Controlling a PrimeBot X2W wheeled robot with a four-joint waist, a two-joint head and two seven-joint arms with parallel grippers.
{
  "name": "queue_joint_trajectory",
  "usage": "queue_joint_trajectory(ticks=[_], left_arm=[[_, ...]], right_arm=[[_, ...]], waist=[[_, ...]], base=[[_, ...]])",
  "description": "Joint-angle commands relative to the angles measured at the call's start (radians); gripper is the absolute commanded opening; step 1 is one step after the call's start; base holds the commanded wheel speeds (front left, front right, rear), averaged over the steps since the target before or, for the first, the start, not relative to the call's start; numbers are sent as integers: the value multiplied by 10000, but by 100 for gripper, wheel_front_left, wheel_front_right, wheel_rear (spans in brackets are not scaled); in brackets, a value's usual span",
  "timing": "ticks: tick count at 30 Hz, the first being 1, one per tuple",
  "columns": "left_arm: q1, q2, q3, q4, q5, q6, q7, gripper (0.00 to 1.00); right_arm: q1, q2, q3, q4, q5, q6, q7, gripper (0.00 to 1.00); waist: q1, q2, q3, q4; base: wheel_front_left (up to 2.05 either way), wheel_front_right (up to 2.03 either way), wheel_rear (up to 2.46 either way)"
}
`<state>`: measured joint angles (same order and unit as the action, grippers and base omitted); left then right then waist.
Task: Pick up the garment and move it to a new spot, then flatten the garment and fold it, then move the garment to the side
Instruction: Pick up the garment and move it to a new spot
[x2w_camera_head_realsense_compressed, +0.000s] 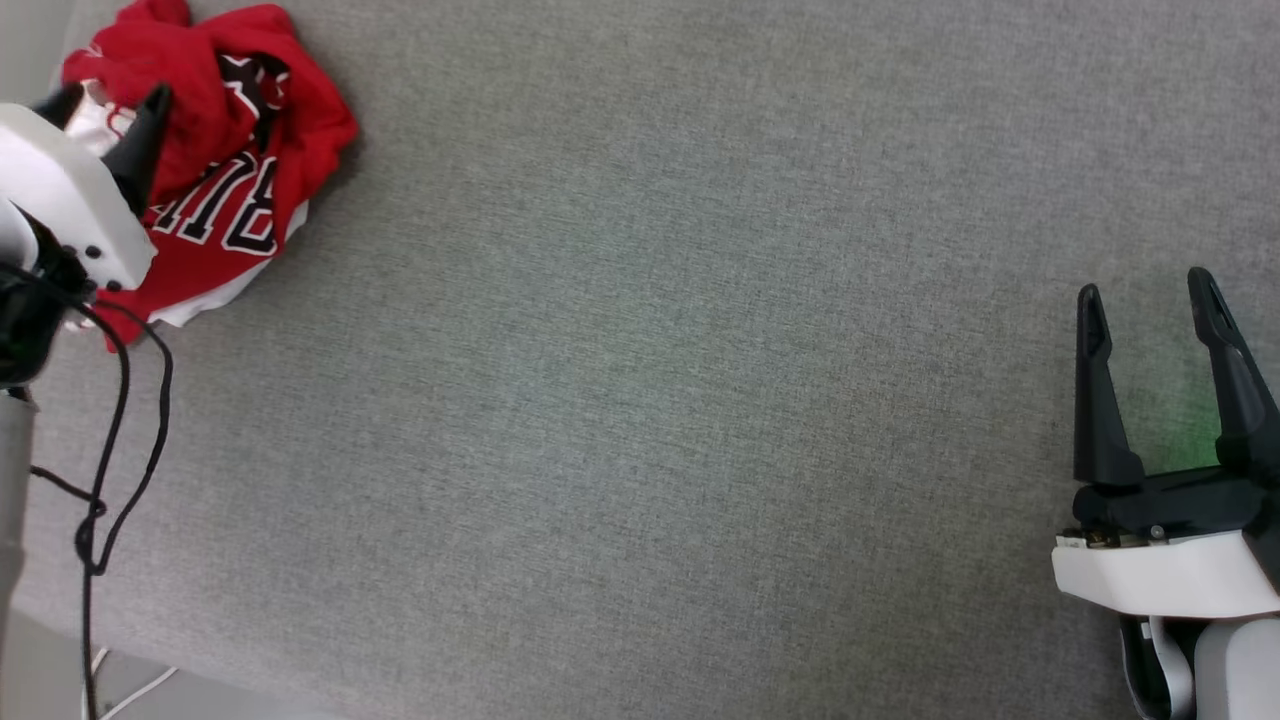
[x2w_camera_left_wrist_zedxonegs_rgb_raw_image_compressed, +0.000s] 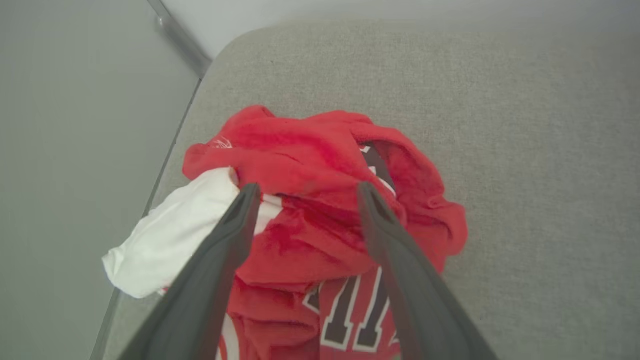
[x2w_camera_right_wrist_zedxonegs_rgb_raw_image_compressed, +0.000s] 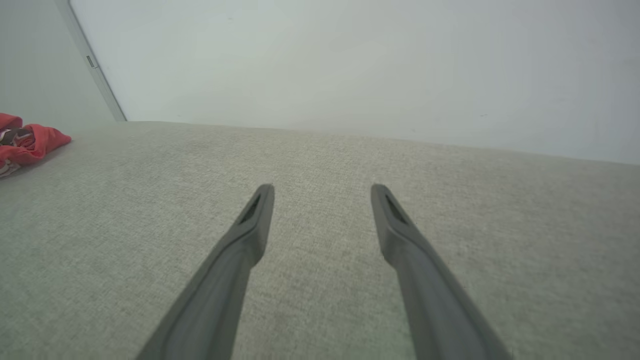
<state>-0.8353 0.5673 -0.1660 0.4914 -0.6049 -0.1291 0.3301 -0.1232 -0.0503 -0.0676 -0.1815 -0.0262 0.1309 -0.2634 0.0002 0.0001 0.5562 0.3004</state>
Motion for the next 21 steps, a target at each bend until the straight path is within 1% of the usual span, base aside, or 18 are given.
queue_joint_trajectory(ticks=[1, 4, 7, 9, 12, 14, 16, 17, 18, 21], left_arm=[[-149, 133, -118, -10, -210, 11, 302, 100], [-217, 511, -644, 13, -1132, 10, 1689, 100], [-289, 746, -1030, 176, -2028, 8, 2937, 100], [-263, 840, -1339, 359, -2422, 8, 3647, 100], [-181, 840, -1754, 737, -2793, 7, 4356, 100], [-137, 643, -1934, 966, -3012, 7, 4561, 100], [-104, 627, -2210, 1147, -3084, 1, 4734, 100], [-85, 566, -2580, 1251, -3225, -2, 4736, 32], [-104, 574, -2676, 1275, -3283, -2, 4728, 0], [-317, 870, -2808, 1154, -3389, -1, 4473, 0]], right_arm=[[-107, 3, -18, -29, 16, -3, -21, 100], [-245, 3, 1, -58, -7, -3, -21, 100], [-283, 3, 73, -43, -40, -3, -21, 100], [-350, 3, 90, -12, -34, -3, -21, 100], [-428, 3, 89, 22, 3, -3, -19, 100], [-410, 3, 60, 49, 50, -3, -19, 100], [-404, 3, 95, 87, 75, -3, -19, 100], [-448, 3, 100, 142, 139, -3, -19, 100], [-444, 3, 93, 161, 144, -3, -19, 100], [-442, 3, 98, 205, 237, -3, -21, 100]], waist=[[-2, -1, 111, -65], [-2, -1, 283, -147], [-2, -1, 430, -274], [-2, -1, 511, -356], [-2, -1, 612, -456], [-2, -1, 646, -492], [-2, -1, 661, -546], [-2, -1, 627, -590], [-2, -1, 585, -598], [-2, -1, 383, -612]], base=[[0, 0, 0], [0, 0, 0], [0, 0, 0], [0, 0, 0], [0, 0, 0], [0, 0, 0], [0, 0, 0], [0, 0, 0], [0, 0, 0], [0, 0, 0]])
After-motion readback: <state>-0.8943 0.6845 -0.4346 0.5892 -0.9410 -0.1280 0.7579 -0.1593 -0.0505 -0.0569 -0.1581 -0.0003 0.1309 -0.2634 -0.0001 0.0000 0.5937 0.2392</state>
